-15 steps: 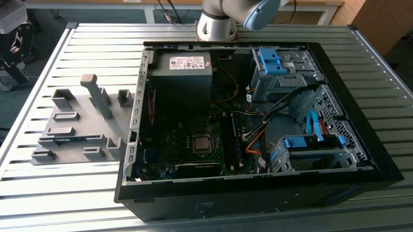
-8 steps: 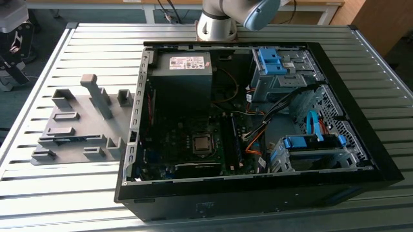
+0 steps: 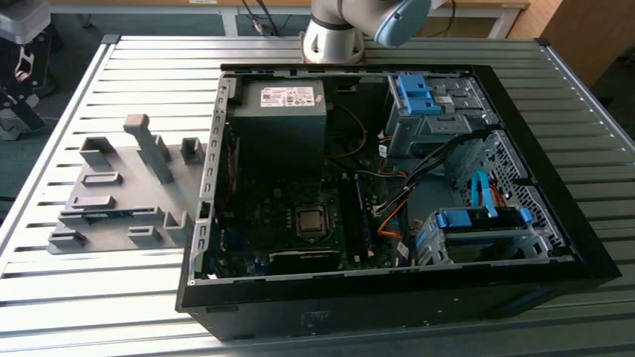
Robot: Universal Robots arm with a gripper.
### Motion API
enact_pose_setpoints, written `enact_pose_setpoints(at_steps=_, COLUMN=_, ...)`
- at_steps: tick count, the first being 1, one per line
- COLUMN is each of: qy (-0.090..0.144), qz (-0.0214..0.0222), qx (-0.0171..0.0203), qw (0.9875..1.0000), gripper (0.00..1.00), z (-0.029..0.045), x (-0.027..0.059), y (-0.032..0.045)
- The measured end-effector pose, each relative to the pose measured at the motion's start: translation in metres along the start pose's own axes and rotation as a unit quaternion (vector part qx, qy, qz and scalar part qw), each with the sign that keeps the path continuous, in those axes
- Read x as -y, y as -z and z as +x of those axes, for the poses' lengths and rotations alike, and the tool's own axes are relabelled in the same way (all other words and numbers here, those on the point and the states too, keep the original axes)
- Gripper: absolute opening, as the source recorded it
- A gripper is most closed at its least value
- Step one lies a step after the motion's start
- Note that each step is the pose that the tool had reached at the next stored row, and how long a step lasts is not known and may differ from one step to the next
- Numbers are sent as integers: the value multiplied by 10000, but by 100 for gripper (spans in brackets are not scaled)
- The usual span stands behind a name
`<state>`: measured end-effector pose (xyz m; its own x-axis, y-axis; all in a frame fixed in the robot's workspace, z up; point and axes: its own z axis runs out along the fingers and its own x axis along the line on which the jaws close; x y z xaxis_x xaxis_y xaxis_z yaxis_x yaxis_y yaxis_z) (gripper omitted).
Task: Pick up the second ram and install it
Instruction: 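Pick up the second ram and move it above second insertion slot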
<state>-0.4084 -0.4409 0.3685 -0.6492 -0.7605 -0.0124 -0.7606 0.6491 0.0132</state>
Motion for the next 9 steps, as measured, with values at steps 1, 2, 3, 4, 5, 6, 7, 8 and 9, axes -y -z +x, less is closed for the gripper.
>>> enact_pose_setpoints(at_steps=1, qy=72, qz=-1, qx=-1, qw=10000, gripper=11, z=0, x=0, y=-1)
enact_pose_setpoints(at_steps=2, qy=136, qz=-2, qx=-2, qw=9999, gripper=11, z=0, x=0, y=-1)
enact_pose_setpoints(at_steps=3, qy=198, qz=-2, qx=-2, qw=9998, gripper=11, z=0, x=0, y=-3)
enact_pose_setpoints(at_steps=4, qy=265, qz=-3, qx=-3, qw=9996, gripper=11, z=0, x=0, y=-3)
enact_pose_setpoints(at_steps=5, qy=325, qz=-4, qx=-4, qw=9995, gripper=11, z=0, x=0, y=-4)
enact_pose_setpoints(at_steps=6, qy=390, qz=-5, qx=-5, qw=9992, gripper=11, z=0, x=0, y=-4)
enact_pose_setpoints(at_steps=7, qy=454, qz=-6, qx=-6, qw=9990, gripper=11, z=1, x=1, y=-5)
enact_pose_setpoints(at_steps=8, qy=520, qz=-7, qx=-7, qw=9986, gripper=11, z=1, x=1, y=-6)
enact_pose_setpoints(at_steps=9, qy=590, qz=-7, qx=-8, qw=9983, gripper=11, z=0, x=1, y=-7)
